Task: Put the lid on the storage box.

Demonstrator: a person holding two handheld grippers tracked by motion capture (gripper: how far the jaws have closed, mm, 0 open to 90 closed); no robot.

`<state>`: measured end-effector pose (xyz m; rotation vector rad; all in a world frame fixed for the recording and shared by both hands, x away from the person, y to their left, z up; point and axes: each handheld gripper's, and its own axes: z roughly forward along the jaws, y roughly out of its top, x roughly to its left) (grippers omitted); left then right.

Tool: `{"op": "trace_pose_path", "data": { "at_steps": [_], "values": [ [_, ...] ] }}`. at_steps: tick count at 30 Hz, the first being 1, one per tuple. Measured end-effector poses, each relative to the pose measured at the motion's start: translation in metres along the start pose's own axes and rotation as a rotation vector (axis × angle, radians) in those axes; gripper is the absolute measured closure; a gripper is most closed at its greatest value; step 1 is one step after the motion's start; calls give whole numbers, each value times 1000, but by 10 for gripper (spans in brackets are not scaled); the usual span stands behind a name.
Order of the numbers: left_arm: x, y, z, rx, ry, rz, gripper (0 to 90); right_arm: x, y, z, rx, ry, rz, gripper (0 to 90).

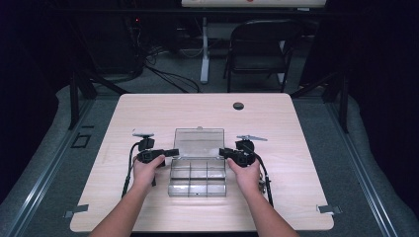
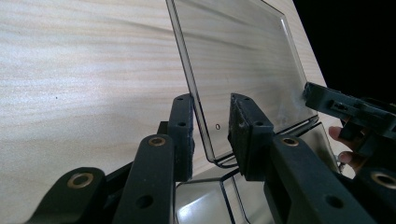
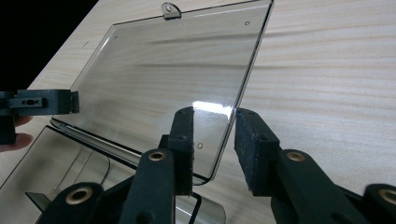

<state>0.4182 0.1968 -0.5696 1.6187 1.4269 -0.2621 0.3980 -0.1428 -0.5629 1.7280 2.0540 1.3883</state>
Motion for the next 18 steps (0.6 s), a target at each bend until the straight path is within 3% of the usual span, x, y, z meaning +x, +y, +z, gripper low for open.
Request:
{"op": "trace_pose_path", "data": {
  "at_steps": [18],
  "values": [
    [0,-1,3,11,10,-17,677,-2,-2,1,4,11,34,676]
  ]
}}
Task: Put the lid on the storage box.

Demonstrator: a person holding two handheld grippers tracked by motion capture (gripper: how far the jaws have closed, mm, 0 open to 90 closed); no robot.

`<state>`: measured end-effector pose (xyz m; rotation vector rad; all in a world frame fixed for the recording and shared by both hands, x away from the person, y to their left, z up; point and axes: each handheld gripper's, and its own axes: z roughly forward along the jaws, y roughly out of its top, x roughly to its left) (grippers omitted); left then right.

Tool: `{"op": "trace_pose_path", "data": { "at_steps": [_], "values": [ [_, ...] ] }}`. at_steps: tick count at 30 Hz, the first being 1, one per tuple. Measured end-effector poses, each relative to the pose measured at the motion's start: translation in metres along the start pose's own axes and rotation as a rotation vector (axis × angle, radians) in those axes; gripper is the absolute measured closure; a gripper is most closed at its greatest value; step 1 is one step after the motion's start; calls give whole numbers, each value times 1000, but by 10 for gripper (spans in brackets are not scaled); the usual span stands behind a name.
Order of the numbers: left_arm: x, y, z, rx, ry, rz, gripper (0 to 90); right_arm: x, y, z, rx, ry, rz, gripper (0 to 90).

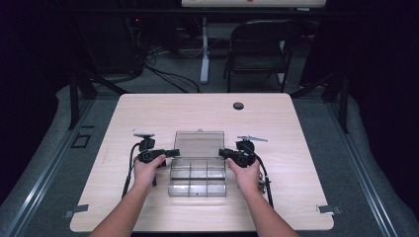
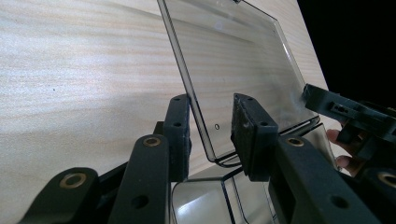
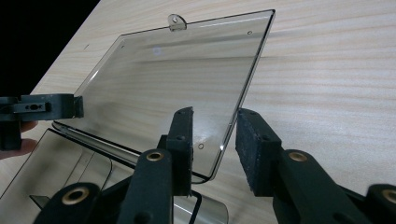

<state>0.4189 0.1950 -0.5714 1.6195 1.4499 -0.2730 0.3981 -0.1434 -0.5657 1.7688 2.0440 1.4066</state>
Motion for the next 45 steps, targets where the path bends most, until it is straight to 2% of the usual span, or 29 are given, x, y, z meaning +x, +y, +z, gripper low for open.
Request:
{"op": "trace_pose_path", "data": {
  "at_steps": [10,31,37,40,42,45],
  "values": [
    [1,0,0,20,0,-5,655,0,-1,1,0,-7,3,673],
    [3,-1,4,18,-13,-18,621,-1,-2,1,7,-7,3,665],
    [3,-1,4,26,-8,-14,610,-1,-2,2,8,-5,2,659],
    [2,-1,4,30,9,-27,596,0,-3,2,12,-9,2,648],
    [4,-1,3,19,0,-10,595,0,-3,2,14,-10,4,640],
    [3,0,3,15,5,-13,607,0,-3,2,15,-8,6,634]
  ]
}}
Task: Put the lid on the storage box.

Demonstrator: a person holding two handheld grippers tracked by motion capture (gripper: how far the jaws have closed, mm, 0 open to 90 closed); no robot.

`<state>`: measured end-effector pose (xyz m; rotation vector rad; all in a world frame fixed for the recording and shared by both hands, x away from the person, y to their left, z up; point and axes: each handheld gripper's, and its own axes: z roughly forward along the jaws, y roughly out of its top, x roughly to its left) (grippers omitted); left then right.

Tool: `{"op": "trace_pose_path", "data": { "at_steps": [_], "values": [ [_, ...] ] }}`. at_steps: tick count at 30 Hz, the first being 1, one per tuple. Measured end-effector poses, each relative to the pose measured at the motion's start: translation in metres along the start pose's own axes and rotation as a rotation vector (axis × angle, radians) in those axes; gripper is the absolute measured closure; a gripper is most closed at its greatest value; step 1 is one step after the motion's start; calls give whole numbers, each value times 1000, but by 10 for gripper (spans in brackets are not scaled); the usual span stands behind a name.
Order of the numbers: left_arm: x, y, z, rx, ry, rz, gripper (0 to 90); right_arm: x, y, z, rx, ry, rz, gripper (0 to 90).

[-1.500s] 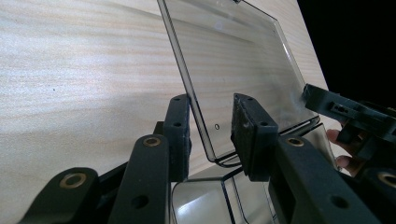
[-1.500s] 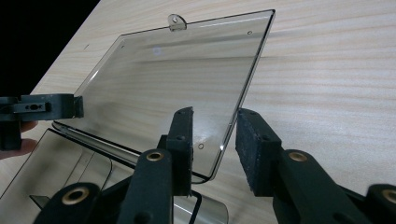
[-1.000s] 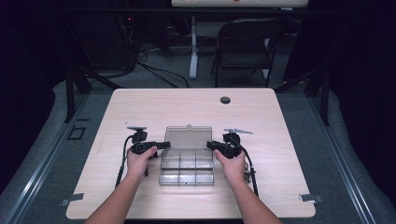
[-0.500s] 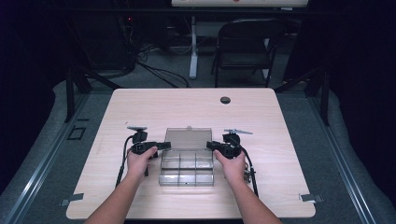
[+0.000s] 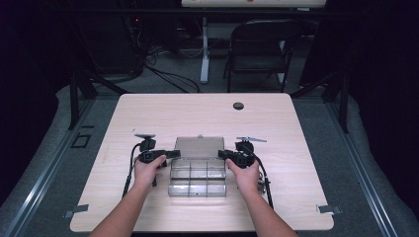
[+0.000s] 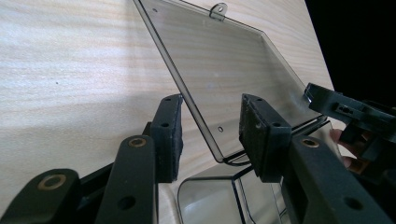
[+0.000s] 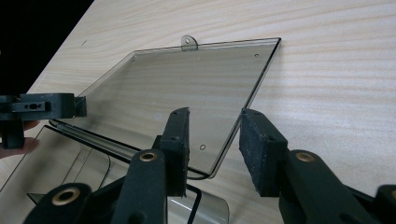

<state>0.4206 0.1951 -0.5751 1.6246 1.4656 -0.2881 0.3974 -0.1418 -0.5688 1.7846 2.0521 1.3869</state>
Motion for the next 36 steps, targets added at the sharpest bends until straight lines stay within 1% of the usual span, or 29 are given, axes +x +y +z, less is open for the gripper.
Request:
{"op": "trace_pose_path", "data": {
  "at_steps": [2,3,6,9,12,14,16,17,18,19,20,21,22,23,26,27,31,32,33,34,35,36],
  "values": [
    [0,0,-1,4,7,8,608,0,0,0,1,0,0,629],
    [0,1,-2,6,19,9,603,0,0,0,1,0,-1,623],
    [0,0,-3,2,22,8,591,0,0,-1,0,1,-3,619],
    [-1,0,-6,2,35,21,585,0,2,-6,-11,-4,-9,615],
    [-2,-1,-9,2,40,28,584,-1,3,-9,-16,-5,-10,613],
    [-4,-1,-15,-11,49,47,582,-2,4,-16,-23,0,-18,607],
    [-5,-2,-17,-17,50,52,580,-2,4,-18,-29,1,-25,606],
    [-6,-2,-22,-12,54,71,579,-2,5,-24,-33,-1,-45,603],
    [-6,-2,-22,-12,54,71,577,-2,5,-24,-33,-1,-45,603],
    [-7,-3,-23,-23,47,76,577,-3,4,-27,-41,0,-47,603],
    [-9,-4,-26,-23,48,78,575,-4,4,-33,-48,3,-47,602],
    [-11,-7,-29,-31,40,82,574,-4,4,-36,-52,4,-44,602],
    [-11,-7,-29,-31,40,82,574,-4,4,-36,-52,4,-44,602],
    [-14,-10,-32,-41,34,97,574,-5,4,-41,-57,8,-43,602],
    [-15,-13,-35,-43,22,108,575,-5,4,-46,-58,6,-51,602],
    [-17,-15,-37,-37,16,121,575,-3,3,-51,-67,1,-63,602],
    [-20,-23,-43,-44,21,149,574,0,-1,-64,-68,-11,-121,615],
    [-20,-23,-43,-44,21,149,575,0,-1,-64,-68,-11,-121,615],
    [-21,-26,-46,-43,32,167,574,1,-5,-70,-72,-31,-162,617],
    [-22,-28,-48,-47,33,174,574,0,-7,-73,-68,-43,-180,619],
    [-22,-28,-48,-47,33,174,574,0,-7,-73,-68,-43,-180,619],
    [-22,-30,-49,-44,37,181,574,0,-8,-76,-65,-49,-193,621]
  ]
}}
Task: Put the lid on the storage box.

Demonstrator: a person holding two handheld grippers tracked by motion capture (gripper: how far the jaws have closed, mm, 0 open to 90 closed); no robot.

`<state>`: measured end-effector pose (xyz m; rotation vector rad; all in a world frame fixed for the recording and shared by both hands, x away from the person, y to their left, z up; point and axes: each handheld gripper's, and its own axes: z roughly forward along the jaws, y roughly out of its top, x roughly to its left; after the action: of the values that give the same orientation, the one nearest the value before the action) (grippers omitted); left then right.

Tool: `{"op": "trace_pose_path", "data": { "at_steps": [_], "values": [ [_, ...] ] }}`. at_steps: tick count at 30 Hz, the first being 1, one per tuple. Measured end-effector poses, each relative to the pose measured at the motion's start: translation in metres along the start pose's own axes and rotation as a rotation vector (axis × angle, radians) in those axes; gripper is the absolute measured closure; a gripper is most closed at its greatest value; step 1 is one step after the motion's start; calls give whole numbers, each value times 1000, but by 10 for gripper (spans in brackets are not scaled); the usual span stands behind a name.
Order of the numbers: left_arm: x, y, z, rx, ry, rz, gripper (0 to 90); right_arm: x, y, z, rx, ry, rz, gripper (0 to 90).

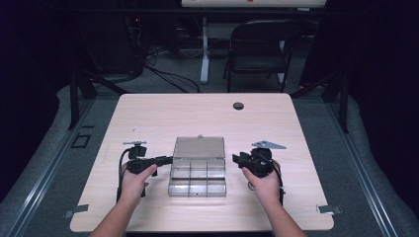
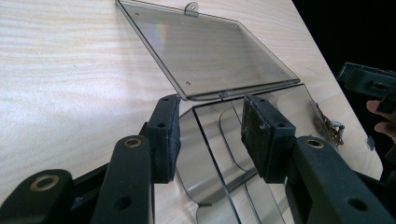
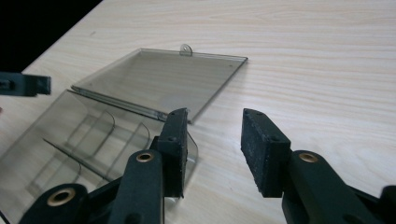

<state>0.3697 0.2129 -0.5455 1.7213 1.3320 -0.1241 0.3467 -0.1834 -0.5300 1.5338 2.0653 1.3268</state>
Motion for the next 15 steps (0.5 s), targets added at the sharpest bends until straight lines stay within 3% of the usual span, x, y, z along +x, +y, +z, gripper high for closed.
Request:
{"op": "trace_pose_path", "data": {
  "at_steps": [4,12,15],
  "values": [
    [-3,-7,-6,-2,6,24,573,-5,-7,-16,6,-22,-33,638],
    [-7,-19,-15,-3,5,56,568,-21,-19,-34,24,-50,-24,650],
    [-10,-23,-20,-5,-15,70,567,-30,-28,-43,33,-58,-8,649]
  ]
}}
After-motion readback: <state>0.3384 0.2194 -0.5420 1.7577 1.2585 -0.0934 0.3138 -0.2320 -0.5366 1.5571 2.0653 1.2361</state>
